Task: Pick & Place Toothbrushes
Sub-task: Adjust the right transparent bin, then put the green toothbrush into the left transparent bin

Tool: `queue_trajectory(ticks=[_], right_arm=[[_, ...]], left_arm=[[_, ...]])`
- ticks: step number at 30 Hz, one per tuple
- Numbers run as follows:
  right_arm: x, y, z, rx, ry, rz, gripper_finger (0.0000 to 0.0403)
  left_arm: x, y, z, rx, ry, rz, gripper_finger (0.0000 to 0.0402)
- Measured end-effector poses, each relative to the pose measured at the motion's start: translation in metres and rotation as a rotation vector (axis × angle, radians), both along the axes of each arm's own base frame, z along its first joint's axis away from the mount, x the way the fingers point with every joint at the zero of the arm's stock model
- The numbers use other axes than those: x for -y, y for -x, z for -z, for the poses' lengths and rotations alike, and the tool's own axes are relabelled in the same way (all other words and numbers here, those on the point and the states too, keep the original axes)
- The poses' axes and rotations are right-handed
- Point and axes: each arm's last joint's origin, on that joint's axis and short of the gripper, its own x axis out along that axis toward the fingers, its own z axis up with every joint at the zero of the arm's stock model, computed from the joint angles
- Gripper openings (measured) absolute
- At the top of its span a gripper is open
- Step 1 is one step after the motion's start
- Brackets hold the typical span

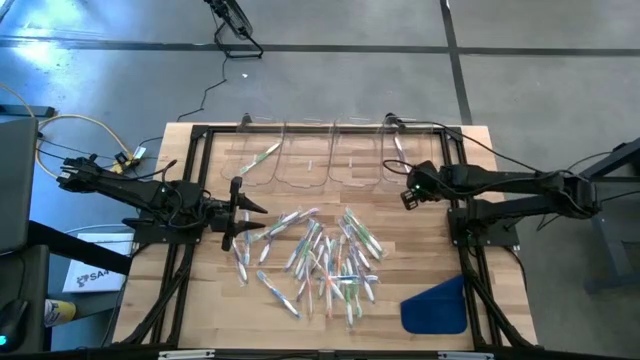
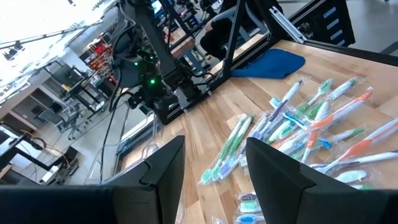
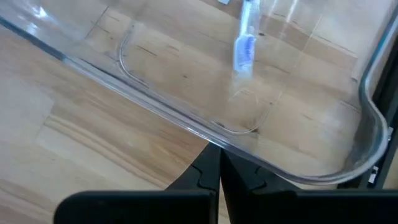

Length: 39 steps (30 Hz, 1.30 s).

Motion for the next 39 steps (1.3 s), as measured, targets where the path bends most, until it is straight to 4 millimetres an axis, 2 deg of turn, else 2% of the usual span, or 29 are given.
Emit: queue_trajectory(ticks=[10,13,22,31,39], right_arm=[[-0.009,0.003,-0.005,0.016,-0.072,-0.061,0.0003],[-0.013,0.0,-0.018,0.047,-0.037,-0.105,0.0003],[-0.024,-0.005,-0.077,0.271,0.102,-0.219,0.0003],[-0.052,-0.026,-0.104,0.572,0.207,-0.531,0.0003],[-0.076,-0.037,-0.127,0.812,0.3,-0.713,0.0003]], left_arm=[[0.0,0.0,0.002,-0.022,-0.004,-0.001,0.0166],[0.0,0.0,0.002,-0.022,-0.004,0.0,0.0166],[0.0,0.0,0.002,-0.022,-0.003,0.0,0.0166],[0.0,0.0,0.002,-0.021,-0.009,0.0,0.0166],[0.0,0.0,0.002,-0.021,-0.007,0.0,0.0166]])
